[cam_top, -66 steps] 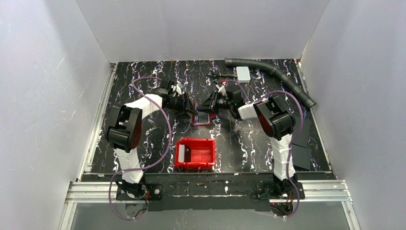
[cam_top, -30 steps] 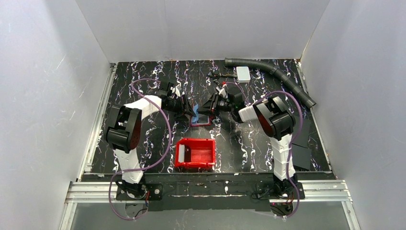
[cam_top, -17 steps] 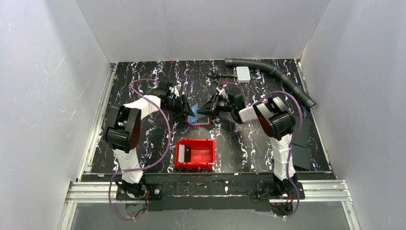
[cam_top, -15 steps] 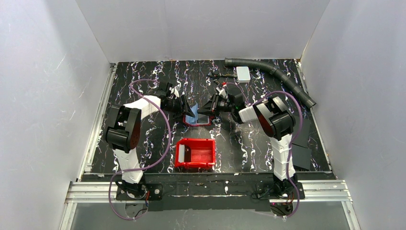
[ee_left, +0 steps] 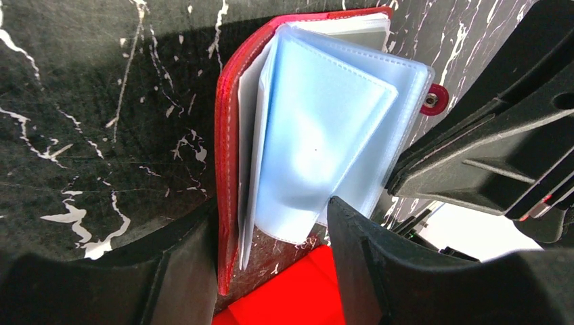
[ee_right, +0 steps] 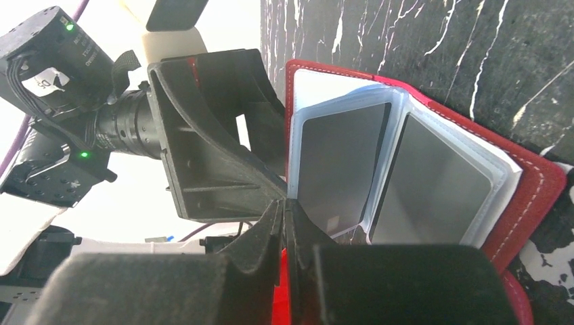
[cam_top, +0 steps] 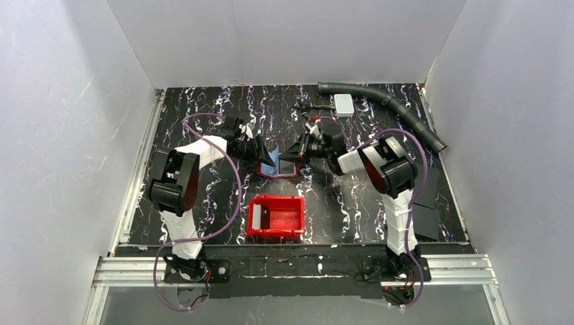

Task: Put the credit cards into the card holder
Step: Open the card holder at the center of the board.

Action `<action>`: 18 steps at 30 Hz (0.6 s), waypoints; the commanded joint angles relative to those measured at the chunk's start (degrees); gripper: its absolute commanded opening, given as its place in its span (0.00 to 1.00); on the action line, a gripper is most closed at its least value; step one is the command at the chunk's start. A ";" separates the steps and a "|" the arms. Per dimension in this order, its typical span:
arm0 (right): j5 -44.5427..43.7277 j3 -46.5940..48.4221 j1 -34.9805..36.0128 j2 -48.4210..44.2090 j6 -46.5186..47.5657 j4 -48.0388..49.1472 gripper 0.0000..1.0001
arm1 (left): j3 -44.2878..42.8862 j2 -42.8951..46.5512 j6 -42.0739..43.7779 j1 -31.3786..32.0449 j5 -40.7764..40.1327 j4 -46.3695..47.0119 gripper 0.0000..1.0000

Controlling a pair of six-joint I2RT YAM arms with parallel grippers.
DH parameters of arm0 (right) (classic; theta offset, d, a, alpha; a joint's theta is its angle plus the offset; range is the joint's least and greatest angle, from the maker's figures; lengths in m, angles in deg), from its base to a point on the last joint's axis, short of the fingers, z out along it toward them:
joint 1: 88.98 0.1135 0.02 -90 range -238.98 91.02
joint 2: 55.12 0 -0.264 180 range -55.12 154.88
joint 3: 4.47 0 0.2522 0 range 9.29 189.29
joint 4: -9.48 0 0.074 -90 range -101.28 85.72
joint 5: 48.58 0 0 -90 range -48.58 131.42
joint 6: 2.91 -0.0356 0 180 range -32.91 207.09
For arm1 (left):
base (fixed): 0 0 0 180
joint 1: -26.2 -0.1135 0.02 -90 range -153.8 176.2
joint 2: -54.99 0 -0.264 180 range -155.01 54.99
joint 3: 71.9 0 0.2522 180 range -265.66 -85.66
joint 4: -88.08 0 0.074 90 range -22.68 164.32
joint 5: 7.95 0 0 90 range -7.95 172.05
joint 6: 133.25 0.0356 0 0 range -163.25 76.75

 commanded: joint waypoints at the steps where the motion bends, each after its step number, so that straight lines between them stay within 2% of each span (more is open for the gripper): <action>1: 0.92 -0.94 0.21 -0.74 -0.81 4.62 0.08 | 1.93 4.42 0.19 -1.08 0.33 0.04 0.55; 8: 0.69 0.07 0.21 0.21 -0.23 3.04 0.02 | 2.58 5.18 -0.26 -2.08 0.91 0.43 0.57; 18: 0.23 0.32 0.21 0.30 2.36 -1.07 0.01 | 1.84 7.16 0.52 -2.01 0.07 -1.07 0.60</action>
